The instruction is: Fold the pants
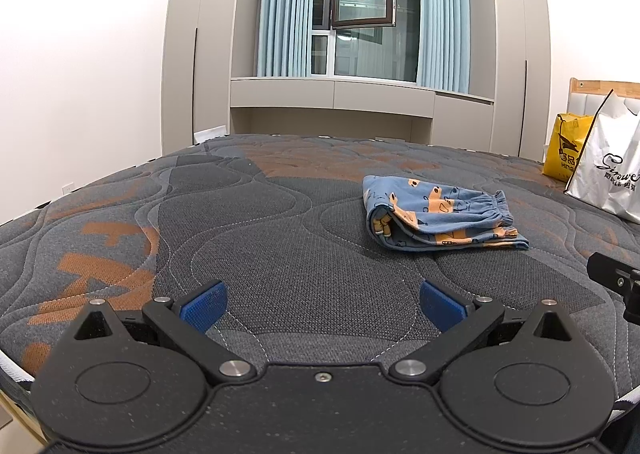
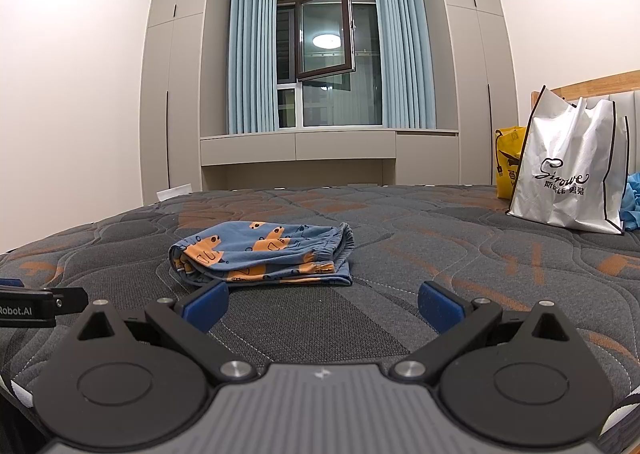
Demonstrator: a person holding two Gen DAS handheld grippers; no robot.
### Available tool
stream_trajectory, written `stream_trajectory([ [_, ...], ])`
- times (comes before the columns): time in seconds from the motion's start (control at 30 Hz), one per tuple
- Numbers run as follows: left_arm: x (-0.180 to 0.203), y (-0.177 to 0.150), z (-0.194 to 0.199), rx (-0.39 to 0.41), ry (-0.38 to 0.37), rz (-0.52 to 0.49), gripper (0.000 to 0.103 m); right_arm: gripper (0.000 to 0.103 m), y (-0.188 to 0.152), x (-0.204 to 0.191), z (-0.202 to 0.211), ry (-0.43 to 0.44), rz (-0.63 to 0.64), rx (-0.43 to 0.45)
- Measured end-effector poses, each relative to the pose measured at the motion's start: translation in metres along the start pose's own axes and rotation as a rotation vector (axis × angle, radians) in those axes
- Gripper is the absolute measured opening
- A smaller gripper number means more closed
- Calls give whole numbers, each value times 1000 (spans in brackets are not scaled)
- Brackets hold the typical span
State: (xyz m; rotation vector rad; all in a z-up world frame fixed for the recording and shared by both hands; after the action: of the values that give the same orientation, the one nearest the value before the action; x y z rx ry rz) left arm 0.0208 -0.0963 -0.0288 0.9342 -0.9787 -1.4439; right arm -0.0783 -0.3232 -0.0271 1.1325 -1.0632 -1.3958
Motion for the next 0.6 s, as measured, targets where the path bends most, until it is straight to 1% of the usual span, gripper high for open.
stream_trajectory([
  [0.6, 1, -2, 0, -7, 2, -3, 102, 103, -2, 1, 1, 3, 0, -6],
])
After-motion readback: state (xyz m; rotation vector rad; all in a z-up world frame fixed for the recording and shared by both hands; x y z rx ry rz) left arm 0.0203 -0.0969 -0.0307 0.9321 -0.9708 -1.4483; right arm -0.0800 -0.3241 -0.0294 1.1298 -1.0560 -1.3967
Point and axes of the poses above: each gripper's, at about its wrist camera, not at the fingertips, and z roughly against the way its jaws point, x to its right, y to its top, the point moved 3 cm from there along -z, roughly the way its jaws point, and after that the axes turned 10 degrees about y, right-handed, at the moved point
